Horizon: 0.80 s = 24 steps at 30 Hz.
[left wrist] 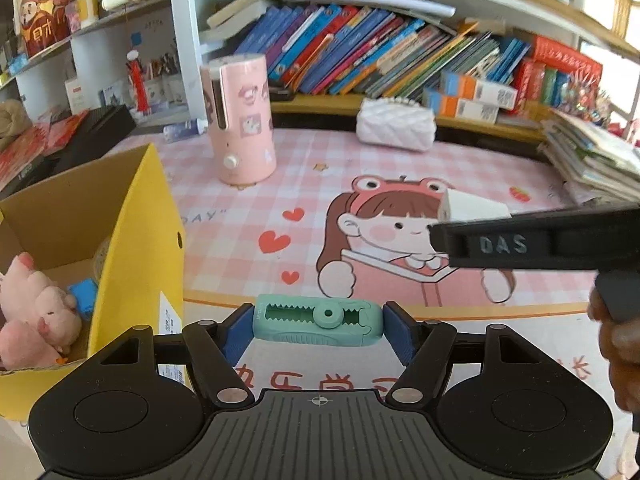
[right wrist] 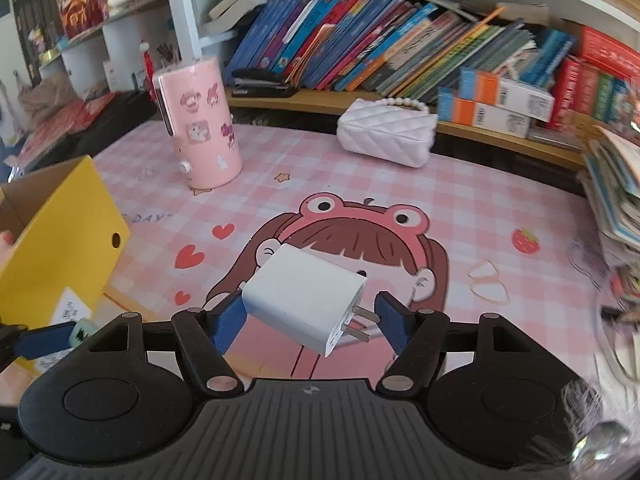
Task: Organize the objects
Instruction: 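Carry the green toy and white charger in both grippers over the yellow box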
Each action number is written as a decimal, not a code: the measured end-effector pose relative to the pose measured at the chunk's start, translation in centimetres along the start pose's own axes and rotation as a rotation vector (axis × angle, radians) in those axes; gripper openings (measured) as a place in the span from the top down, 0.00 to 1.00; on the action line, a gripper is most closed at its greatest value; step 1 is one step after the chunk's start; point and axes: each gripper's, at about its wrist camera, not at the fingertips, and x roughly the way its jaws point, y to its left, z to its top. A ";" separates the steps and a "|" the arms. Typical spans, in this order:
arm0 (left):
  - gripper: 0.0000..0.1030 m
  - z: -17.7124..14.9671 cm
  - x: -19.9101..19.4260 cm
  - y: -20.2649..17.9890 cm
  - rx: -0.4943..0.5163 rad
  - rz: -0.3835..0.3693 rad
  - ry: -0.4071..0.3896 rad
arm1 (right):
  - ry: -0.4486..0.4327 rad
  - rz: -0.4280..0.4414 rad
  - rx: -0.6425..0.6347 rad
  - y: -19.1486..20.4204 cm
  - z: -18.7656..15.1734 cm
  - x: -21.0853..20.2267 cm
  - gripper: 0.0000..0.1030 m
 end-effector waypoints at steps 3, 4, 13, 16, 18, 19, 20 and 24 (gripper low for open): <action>0.33 -0.2 -1.4 0.3 0.000 -0.029 -0.029 | -0.017 -0.026 0.033 0.2 -0.8 -2.3 0.34; 0.33 -0.3 -1.8 0.4 0.001 -0.038 -0.040 | -0.022 -0.034 0.041 0.3 -1.0 -2.9 0.34; 0.33 -2.2 -5.9 2.7 -0.002 -0.090 -0.110 | -0.073 -0.125 0.073 3.0 -3.9 -7.8 0.34; 0.33 -3.1 -7.2 3.8 -0.005 -0.095 -0.127 | -0.079 -0.142 0.069 4.5 -4.7 -8.7 0.34; 0.33 -3.8 -8.1 4.7 -0.008 -0.098 -0.133 | -0.084 -0.148 0.065 5.6 -5.3 -9.3 0.34; 0.33 -4.2 -8.5 5.2 -0.010 -0.099 -0.134 | -0.086 -0.149 0.061 6.3 -5.6 -9.7 0.34; 0.33 -4.6 -8.9 5.6 -0.014 -0.100 -0.134 | -0.087 -0.149 0.058 6.9 -5.9 -9.9 0.34; 0.33 -6.3 -10.7 7.8 -0.033 -0.091 -0.136 | -0.078 -0.144 0.049 9.5 -7.3 -11.0 0.34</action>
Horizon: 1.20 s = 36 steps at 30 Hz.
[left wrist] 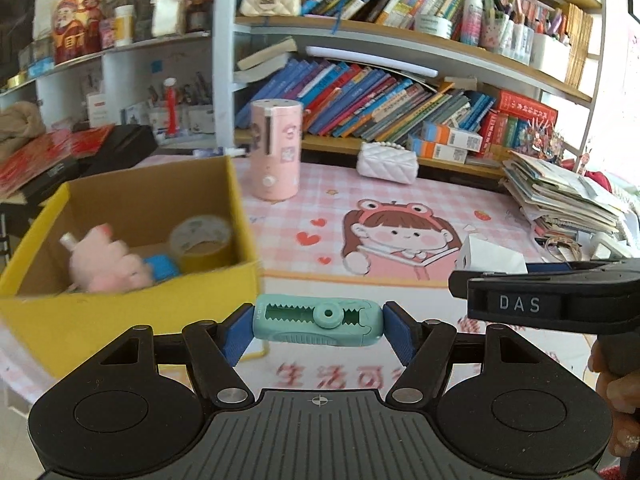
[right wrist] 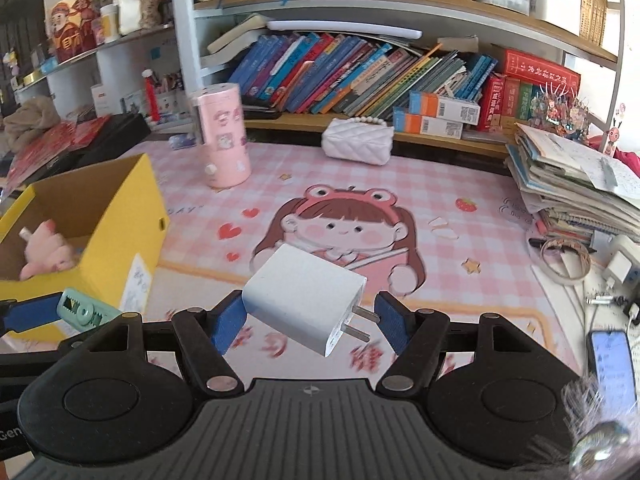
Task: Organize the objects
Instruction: 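Carry the green toy and white charger in both grippers over the yellow box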
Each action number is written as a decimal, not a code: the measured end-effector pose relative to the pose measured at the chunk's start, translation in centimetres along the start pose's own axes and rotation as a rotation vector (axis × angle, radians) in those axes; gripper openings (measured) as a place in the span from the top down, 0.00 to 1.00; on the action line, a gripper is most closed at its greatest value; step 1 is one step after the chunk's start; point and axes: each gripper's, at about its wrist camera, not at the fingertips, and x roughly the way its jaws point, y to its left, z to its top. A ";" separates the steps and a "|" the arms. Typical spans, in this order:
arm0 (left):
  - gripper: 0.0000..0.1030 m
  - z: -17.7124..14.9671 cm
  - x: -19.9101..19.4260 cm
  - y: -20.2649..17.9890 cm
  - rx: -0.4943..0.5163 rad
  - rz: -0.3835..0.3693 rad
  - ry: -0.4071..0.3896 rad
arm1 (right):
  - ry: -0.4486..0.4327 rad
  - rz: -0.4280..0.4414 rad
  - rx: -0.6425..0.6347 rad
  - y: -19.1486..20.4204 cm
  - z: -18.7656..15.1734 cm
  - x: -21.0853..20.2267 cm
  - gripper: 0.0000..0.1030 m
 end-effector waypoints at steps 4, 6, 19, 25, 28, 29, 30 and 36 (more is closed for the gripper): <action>0.33 -1.4 -2.2 2.2 -0.024 0.018 0.008 | 0.013 0.015 -0.012 2.5 -1.6 -1.6 0.34; 0.33 -2.0 -3.2 3.3 -0.034 0.029 0.009 | 0.022 0.026 -0.015 3.7 -2.5 -2.2 0.34; 0.33 -6.0 -9.0 9.6 -0.111 0.133 0.017 | 0.084 0.123 -0.082 11.5 -7.3 -5.0 0.34; 0.33 -6.6 -10.7 11.2 -0.127 0.165 -0.003 | 0.091 0.174 -0.120 14.0 -8.0 -5.9 0.34; 0.33 -6.8 -11.3 11.7 -0.136 0.174 -0.012 | 0.093 0.195 -0.144 14.9 -8.2 -6.2 0.34; 0.33 -6.9 -11.4 11.9 -0.138 0.176 -0.016 | 0.093 0.200 -0.150 15.1 -8.2 -6.3 0.34; 0.33 -6.9 -11.6 12.0 -0.141 0.177 -0.018 | 0.094 0.204 -0.155 15.4 -8.3 -6.4 0.34; 0.33 -7.0 -12.1 12.3 -0.151 0.176 -0.032 | 0.092 0.212 -0.178 16.1 -8.5 -7.1 0.34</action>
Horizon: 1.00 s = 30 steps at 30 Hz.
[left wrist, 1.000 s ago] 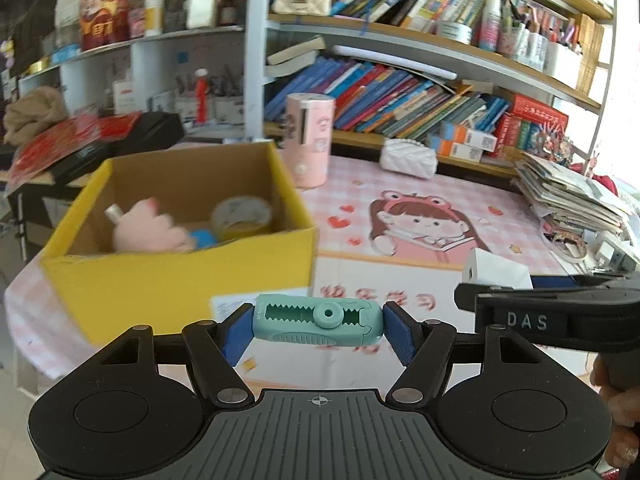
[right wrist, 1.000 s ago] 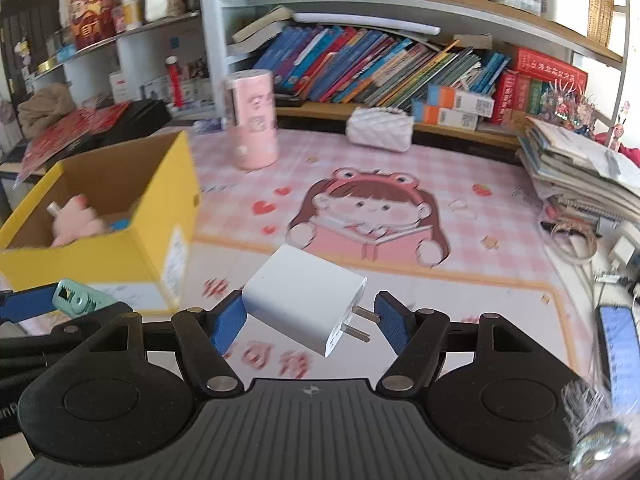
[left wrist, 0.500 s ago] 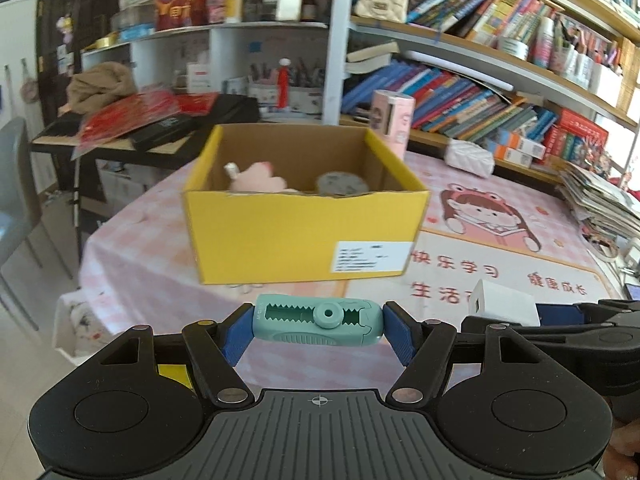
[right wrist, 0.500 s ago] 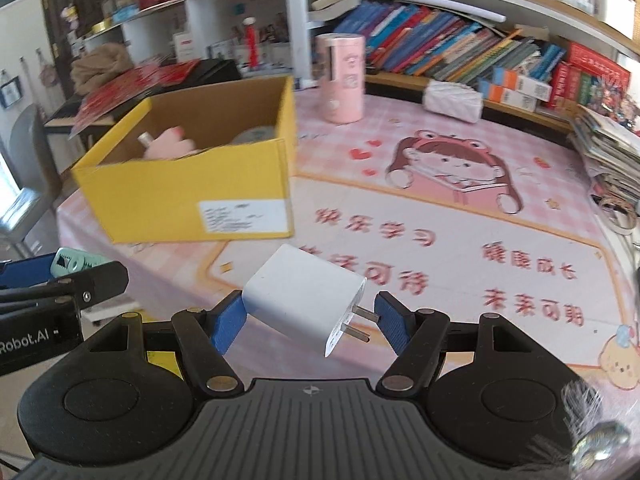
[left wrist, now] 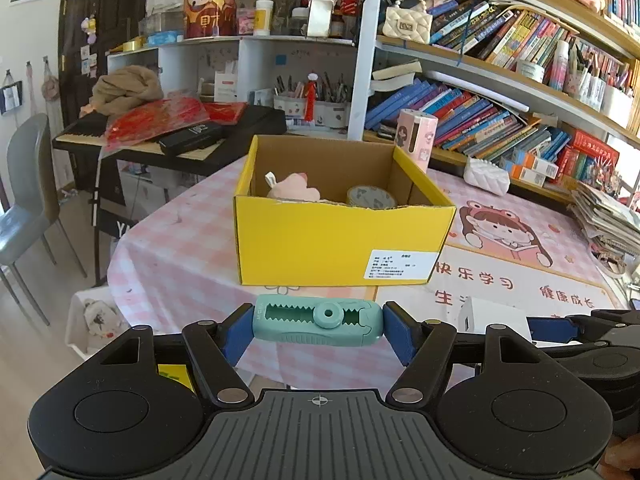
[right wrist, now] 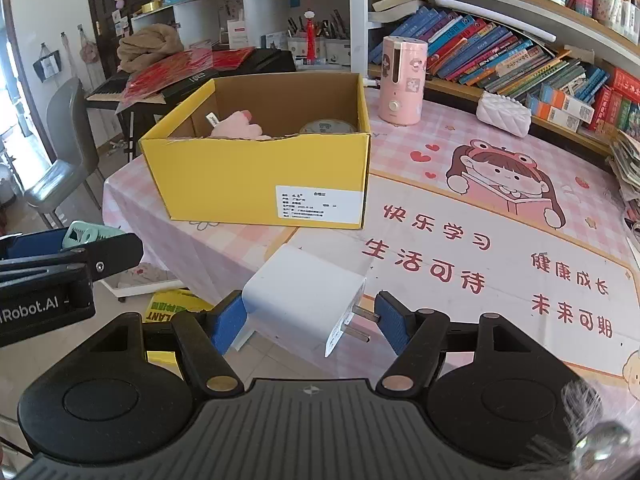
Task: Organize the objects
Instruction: 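Carry the green toy and white charger in both grippers over the yellow box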
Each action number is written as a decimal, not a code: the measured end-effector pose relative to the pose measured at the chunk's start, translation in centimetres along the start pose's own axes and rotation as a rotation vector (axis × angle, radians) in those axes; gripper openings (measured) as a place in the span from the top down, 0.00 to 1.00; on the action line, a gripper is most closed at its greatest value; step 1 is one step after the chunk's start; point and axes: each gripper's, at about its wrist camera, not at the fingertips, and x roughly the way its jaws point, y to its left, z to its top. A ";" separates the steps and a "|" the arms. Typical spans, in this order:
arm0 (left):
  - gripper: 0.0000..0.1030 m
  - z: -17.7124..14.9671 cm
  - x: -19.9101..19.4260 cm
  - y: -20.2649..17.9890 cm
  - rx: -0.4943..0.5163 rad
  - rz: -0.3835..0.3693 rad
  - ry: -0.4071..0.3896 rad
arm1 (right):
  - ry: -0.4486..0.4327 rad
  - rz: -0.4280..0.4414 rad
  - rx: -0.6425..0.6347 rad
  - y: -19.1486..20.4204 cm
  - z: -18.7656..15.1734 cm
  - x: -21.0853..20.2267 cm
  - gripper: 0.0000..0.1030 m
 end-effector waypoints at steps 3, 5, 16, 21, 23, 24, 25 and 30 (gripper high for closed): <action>0.33 0.0 -0.4 0.0 0.005 -0.004 -0.011 | -0.003 -0.001 -0.007 0.3 0.0 -0.3 0.34; 0.33 0.1 -0.7 0.0 0.005 -0.005 -0.020 | -0.004 0.002 -0.014 0.4 -0.1 -0.4 0.34; 0.33 0.2 -0.6 -0.5 0.003 -0.021 -0.019 | -0.015 -0.008 -0.032 0.3 -0.2 -1.1 0.34; 0.33 0.5 0.0 -0.8 -0.004 -0.016 -0.010 | -0.003 -0.010 -0.029 -0.3 -0.1 -0.7 0.34; 0.33 0.8 0.2 -0.8 -0.004 -0.008 -0.014 | -0.008 -0.008 -0.028 -0.3 0.1 -0.6 0.34; 0.33 1.0 0.4 -0.8 -0.003 -0.002 -0.017 | -0.013 -0.004 -0.029 -0.4 0.3 -0.4 0.34; 0.33 1.2 0.5 -0.7 -0.002 0.005 -0.019 | -0.017 0.001 -0.030 -0.4 0.6 -0.2 0.34; 0.33 2.7 1.8 -0.4 -0.017 0.044 -0.024 | -0.029 0.034 -0.053 -0.4 2.4 1.1 0.34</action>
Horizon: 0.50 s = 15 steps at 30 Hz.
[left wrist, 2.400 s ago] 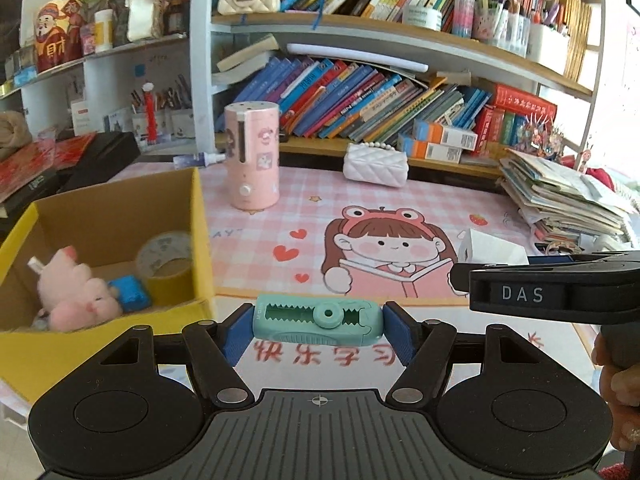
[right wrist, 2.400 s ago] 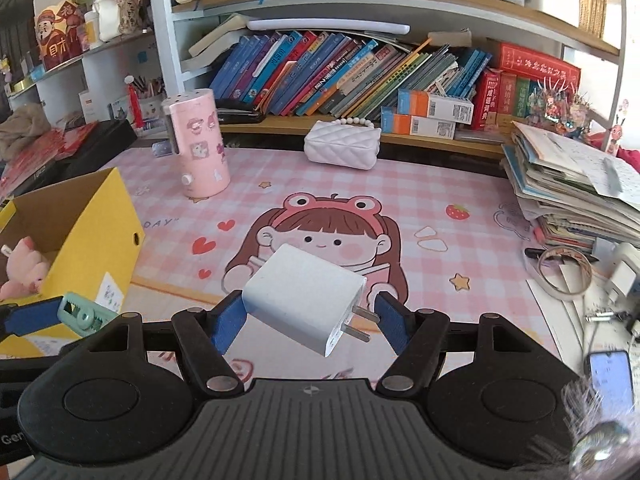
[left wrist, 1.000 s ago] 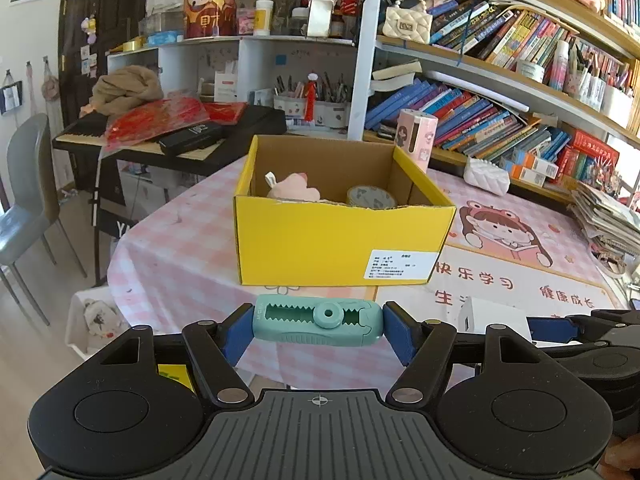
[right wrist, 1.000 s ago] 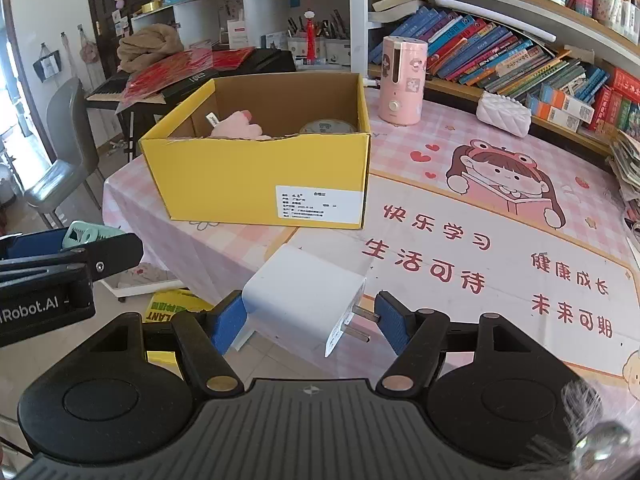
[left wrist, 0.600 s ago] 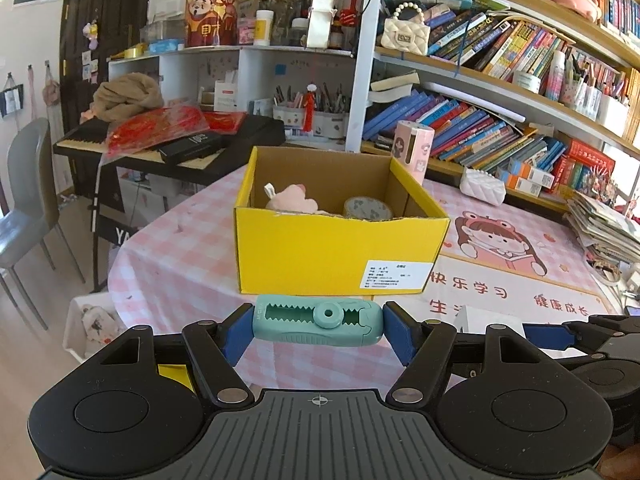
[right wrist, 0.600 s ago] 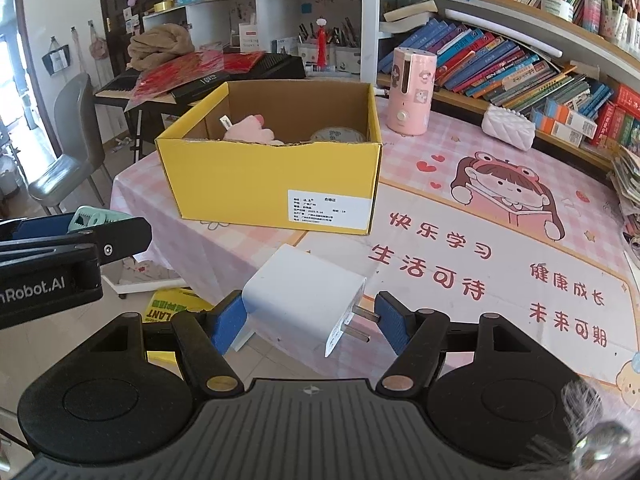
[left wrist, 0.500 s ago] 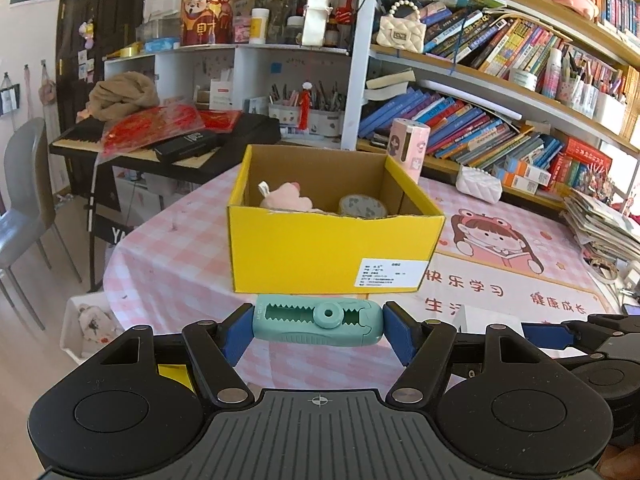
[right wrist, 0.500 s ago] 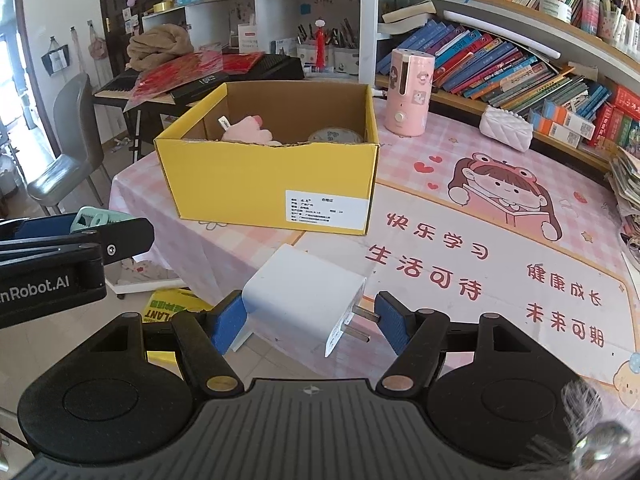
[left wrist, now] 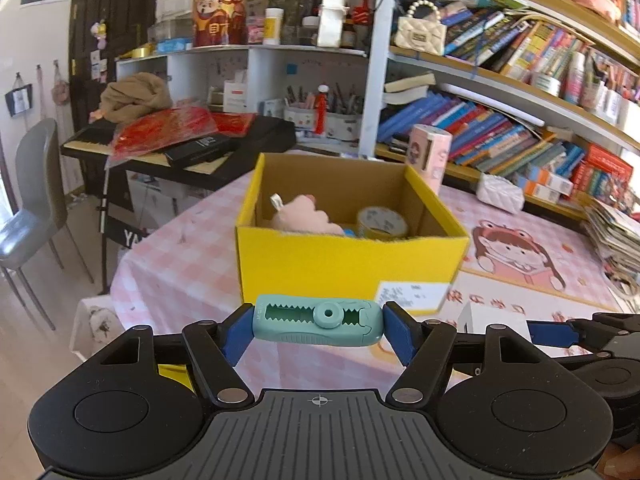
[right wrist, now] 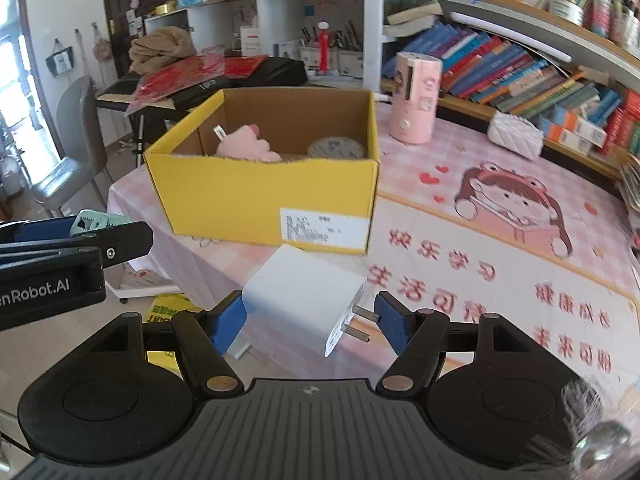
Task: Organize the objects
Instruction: 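Carry the green toy and white charger in both grippers over the yellow box, then lower the green toy and charger into the box and open both grippers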
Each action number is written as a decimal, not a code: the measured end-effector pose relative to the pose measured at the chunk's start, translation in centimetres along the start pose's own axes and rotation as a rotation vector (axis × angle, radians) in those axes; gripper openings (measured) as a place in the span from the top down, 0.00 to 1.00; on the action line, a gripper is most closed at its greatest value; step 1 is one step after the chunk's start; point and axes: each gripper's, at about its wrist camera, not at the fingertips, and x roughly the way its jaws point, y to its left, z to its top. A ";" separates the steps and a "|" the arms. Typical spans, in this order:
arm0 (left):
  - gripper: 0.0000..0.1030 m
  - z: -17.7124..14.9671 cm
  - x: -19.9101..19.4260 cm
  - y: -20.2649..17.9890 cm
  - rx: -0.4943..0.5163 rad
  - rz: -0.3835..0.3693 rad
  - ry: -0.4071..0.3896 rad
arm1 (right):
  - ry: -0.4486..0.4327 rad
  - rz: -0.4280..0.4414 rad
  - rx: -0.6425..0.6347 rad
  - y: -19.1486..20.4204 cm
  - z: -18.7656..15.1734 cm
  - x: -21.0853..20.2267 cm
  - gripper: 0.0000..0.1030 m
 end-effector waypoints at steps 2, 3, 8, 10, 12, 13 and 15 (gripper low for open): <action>0.33 0.6 0.5 0.0 -0.001 0.014 -0.004 | -0.006 0.013 -0.009 -0.2 0.9 0.6 0.34; 0.33 1.1 0.9 0.0 -0.002 0.021 -0.008 | -0.010 0.020 -0.015 -0.3 1.5 1.0 0.34; 0.33 3.6 2.9 -0.2 -0.009 0.054 -0.037 | -0.056 0.048 -0.040 -1.1 4.5 2.5 0.34; 0.33 4.7 3.9 -0.3 -0.011 0.069 -0.052 | -0.098 0.060 -0.052 -1.6 6.1 3.0 0.34; 0.33 5.8 4.9 -0.4 -0.011 0.084 -0.066 | -0.136 0.067 -0.067 -2.0 7.7 3.5 0.34; 0.33 6.3 5.5 -0.6 -0.009 0.094 -0.071 | -0.152 0.070 -0.075 -2.2 8.6 3.8 0.34; 0.33 7.1 6.7 -0.8 -0.003 0.110 -0.074 | -0.178 0.074 -0.090 -2.8 10.3 4.7 0.34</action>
